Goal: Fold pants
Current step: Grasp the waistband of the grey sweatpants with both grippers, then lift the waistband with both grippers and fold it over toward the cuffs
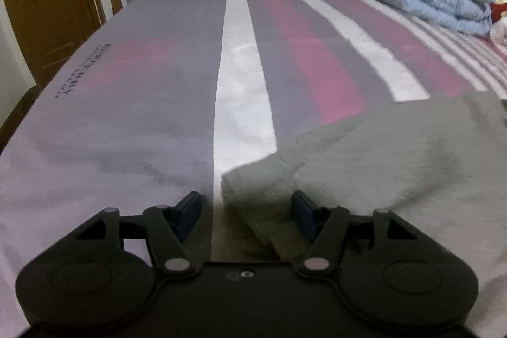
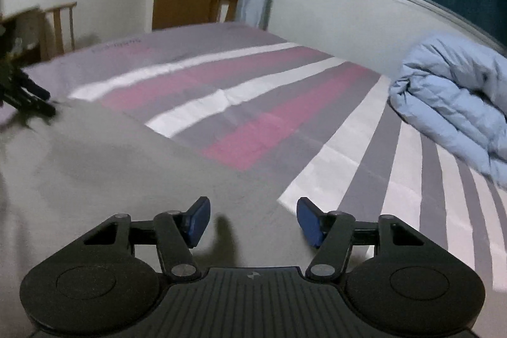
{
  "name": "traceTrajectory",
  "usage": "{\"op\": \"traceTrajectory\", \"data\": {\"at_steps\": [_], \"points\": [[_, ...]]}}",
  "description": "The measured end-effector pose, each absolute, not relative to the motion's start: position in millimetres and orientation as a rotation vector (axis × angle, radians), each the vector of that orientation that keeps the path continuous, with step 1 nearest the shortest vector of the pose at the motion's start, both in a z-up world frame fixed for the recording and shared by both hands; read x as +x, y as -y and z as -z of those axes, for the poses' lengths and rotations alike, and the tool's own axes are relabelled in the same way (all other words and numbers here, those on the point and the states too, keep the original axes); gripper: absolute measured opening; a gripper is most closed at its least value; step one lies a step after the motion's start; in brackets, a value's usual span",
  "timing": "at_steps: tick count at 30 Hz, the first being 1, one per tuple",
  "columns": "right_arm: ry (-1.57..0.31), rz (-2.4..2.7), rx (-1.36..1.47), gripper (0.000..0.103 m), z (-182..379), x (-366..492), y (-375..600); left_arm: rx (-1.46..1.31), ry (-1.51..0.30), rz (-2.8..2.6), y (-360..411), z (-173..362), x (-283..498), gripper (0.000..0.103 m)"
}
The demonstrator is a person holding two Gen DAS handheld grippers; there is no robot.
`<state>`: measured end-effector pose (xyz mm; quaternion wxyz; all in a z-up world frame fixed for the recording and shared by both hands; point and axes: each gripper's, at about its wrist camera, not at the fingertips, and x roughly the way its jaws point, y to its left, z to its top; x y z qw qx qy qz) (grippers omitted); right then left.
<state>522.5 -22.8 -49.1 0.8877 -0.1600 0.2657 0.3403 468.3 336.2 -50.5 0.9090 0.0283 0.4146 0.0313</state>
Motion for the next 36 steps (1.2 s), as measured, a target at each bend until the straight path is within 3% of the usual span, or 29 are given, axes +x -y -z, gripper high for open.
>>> {"op": "traceTrajectory", "data": {"at_steps": [7,9,10,11,13,14,18,27,32,36], "points": [[-0.691,-0.77,-0.373,0.062,74,577,22,-0.065,-0.834,0.027,-365,63,477,0.055],[-0.722,-0.797,-0.354,0.061,78,584,24,-0.115,-0.825,0.036,-371,64,478,0.051],[-0.735,-0.818,-0.343,0.04,79,585,24,-0.137,-0.817,0.042,-372,64,480,0.033],[-0.741,-0.827,-0.334,0.026,80,585,25,-0.163,-0.808,0.066,-372,64,482,0.03],[-0.735,-0.816,-0.34,0.012,76,579,26,-0.16,-0.795,0.054,-368,62,483,0.021],[-0.72,-0.809,-0.342,0.01,72,576,28,-0.17,-0.782,0.052,-368,60,482,0.019],[-0.625,-0.798,-0.339,0.009,38,543,42,-0.165,-0.666,0.068,-367,34,463,0.011],[-0.435,-0.793,-0.418,0.009,-39,410,70,-0.107,-0.443,0.186,-354,-27,371,0.01],[-0.366,-0.785,-0.515,0.009,-32,312,78,-0.104,-0.412,0.209,-340,-24,306,0.01],[-0.419,-0.757,-0.485,0.006,2,258,87,-0.128,-0.46,0.173,-329,2,260,0.01]]}}
